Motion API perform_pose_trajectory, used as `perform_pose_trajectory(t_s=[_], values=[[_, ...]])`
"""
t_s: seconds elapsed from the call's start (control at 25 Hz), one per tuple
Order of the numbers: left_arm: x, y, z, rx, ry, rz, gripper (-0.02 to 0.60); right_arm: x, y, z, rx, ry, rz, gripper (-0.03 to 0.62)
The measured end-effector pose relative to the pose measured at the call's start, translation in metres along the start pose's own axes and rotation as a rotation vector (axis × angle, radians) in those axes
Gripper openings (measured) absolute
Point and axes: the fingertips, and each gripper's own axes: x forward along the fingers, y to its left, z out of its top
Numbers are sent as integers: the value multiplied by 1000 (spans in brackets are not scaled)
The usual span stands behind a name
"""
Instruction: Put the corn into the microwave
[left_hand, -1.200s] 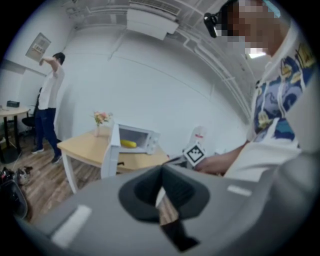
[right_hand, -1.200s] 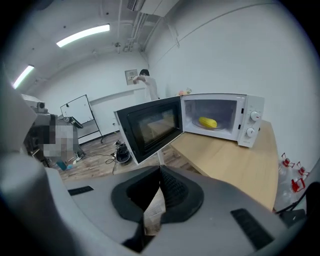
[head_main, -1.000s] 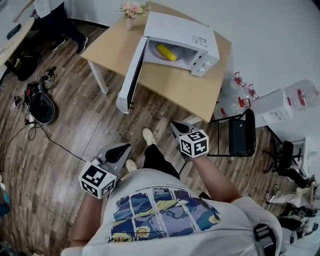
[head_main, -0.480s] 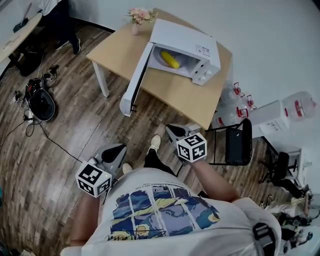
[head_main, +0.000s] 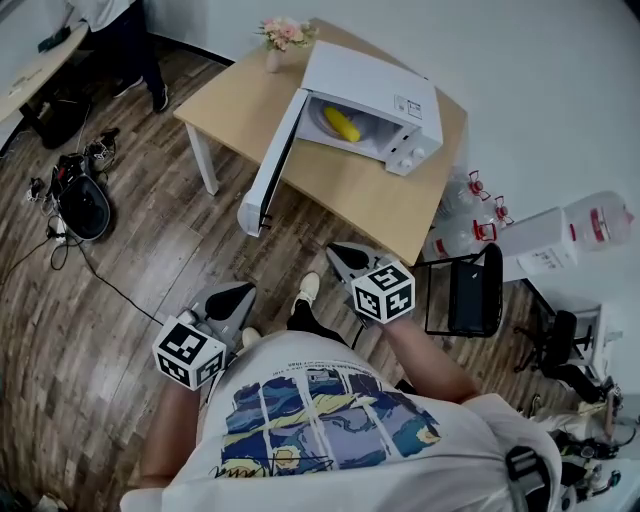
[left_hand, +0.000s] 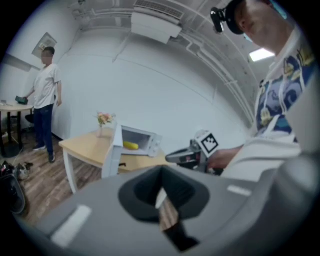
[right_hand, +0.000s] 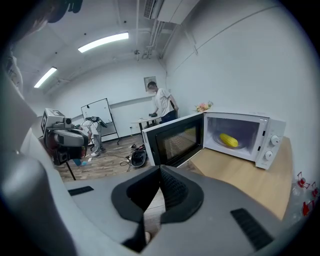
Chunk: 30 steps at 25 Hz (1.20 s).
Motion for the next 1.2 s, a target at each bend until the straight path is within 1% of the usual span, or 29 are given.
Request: perform_pose_trajectory(t_s=[0.12,0.44,0.96,1.2], values=[[4,1,0,1,12,-12,9,-2,1,-1,9,-8,-5,9],[9,-5,2,38,27,-41,9,-11,-7,-17,28,-3,-40,9],[-13,-2,-19,-9,50,7,9,3,3,-21,15,9,-12,9],[-9,2,-19,-19,57,20,9,10,-1,-21,15,17,3,9]])
